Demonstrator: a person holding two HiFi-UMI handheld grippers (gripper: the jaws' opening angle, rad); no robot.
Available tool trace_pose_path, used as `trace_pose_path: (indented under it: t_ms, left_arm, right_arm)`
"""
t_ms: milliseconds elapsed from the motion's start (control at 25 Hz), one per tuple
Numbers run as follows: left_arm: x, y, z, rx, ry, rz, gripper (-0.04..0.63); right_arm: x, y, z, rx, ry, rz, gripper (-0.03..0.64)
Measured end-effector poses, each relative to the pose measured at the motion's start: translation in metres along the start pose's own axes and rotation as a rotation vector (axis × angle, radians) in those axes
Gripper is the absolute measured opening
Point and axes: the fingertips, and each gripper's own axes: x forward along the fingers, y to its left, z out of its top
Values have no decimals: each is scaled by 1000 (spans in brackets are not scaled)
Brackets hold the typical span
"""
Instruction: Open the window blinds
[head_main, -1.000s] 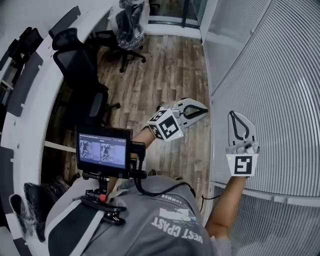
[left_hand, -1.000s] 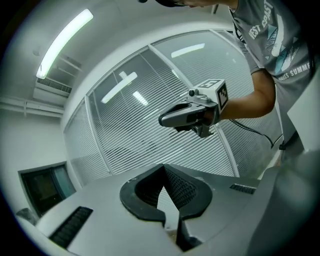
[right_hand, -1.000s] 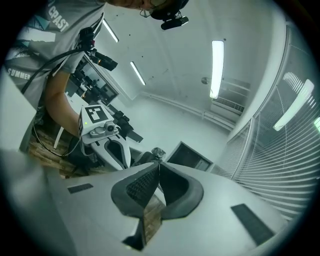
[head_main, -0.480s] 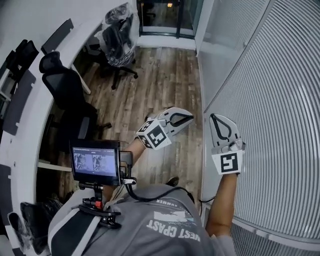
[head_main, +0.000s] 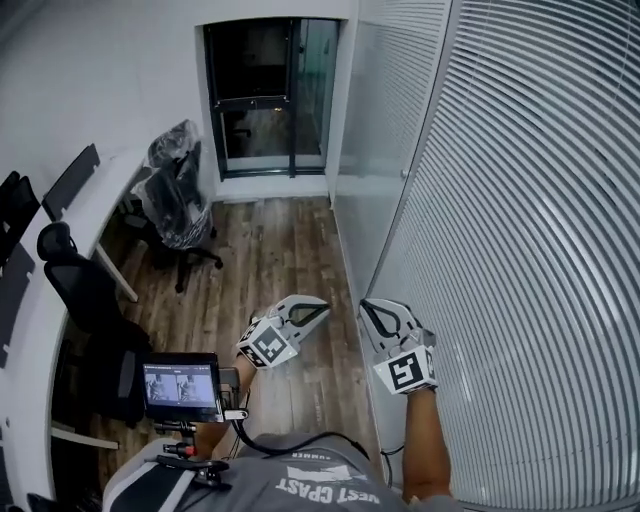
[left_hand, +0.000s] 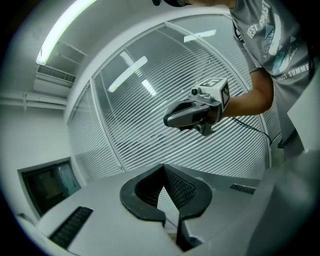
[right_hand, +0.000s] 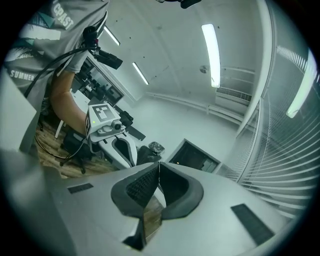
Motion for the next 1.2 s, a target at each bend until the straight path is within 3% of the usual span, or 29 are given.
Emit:
trace_pose_path:
  t_ms: [320, 600, 840, 1200]
  left_arm:
    - [47, 49, -46, -10, -17, -68, 3]
    - [80, 130, -78, 54, -104, -142, 3]
    - [112, 205, -99, 55, -139, -173, 3]
    - [182, 232, -111, 32, -193, -226, 3]
  right_arm:
    - [55, -27, -46, 33, 60, -38, 3]
    - [116, -64, -85, 49, 126, -145, 3]
    - [160, -110, -100, 49, 173, -222, 3]
    - [190, -147, -152, 60, 228, -236, 3]
